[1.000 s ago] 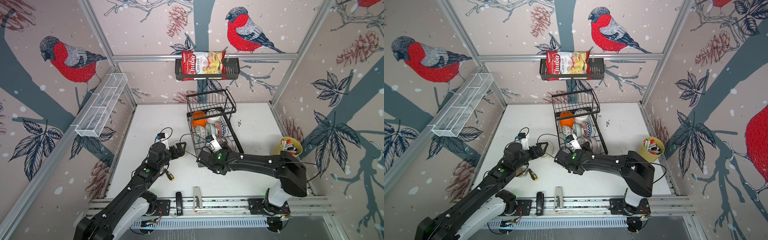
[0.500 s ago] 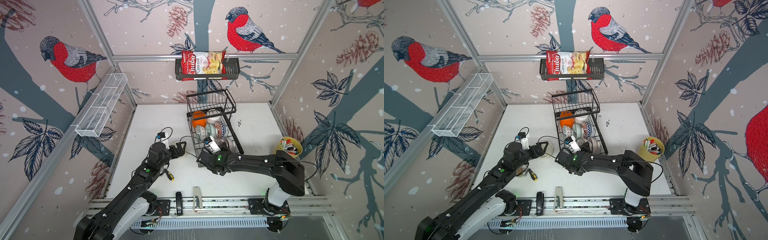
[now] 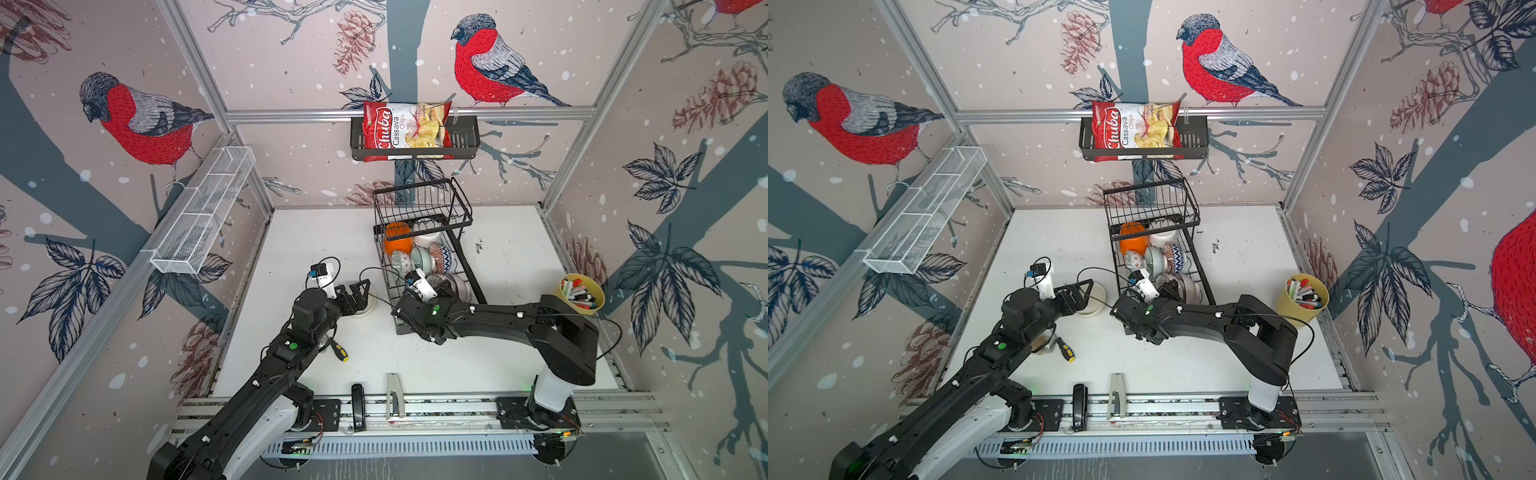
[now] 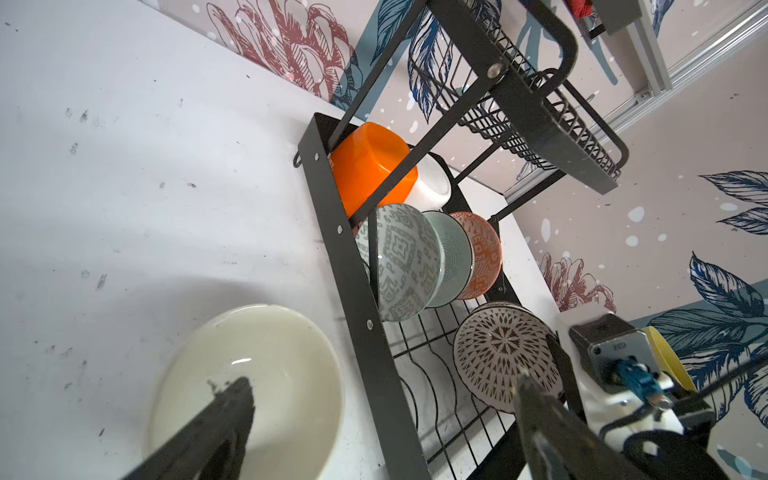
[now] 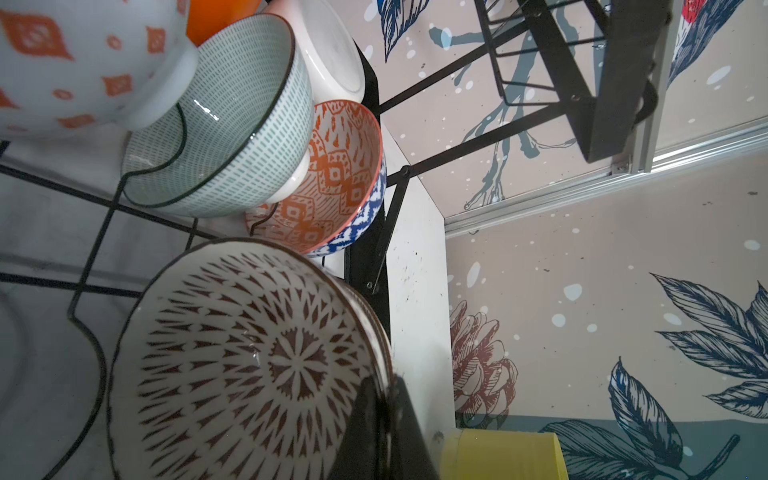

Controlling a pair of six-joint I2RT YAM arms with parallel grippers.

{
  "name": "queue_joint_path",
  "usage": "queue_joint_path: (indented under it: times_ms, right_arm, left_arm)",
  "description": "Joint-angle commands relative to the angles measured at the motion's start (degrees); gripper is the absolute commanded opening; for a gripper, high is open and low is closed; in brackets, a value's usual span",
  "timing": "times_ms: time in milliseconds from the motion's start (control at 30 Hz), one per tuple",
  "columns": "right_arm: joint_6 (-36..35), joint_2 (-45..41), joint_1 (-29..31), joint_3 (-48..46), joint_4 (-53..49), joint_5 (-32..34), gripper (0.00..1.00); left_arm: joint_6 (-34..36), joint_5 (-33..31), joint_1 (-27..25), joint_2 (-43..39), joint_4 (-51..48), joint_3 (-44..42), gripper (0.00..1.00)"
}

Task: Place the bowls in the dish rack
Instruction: 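Lower the maroon-patterned bowl into the rack's lower slots with the right gripper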

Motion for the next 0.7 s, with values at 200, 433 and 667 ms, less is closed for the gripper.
queue_joint_path:
  times_ms: [200, 433, 667]
  right_arm:
    - [-5.7, 2.3, -0.9, 1.7, 3.8, 4.1, 0.00]
    - [-8.5, 4.9, -1.0, 2.4, 5.3, 4.2, 0.00]
    - [-9.6, 7.7, 0.4, 3.4, 4.7, 4.1, 0.00]
  left_arm:
    - [2.2, -1.0, 0.1, -0.5, 8.0, -1.4, 0.97]
    - [2.3, -0.8, 0.2, 0.1, 9.4, -2.1, 0.97]
    - [2.1, -0.9, 0.4, -0.1, 10.2, -3.2, 0.97]
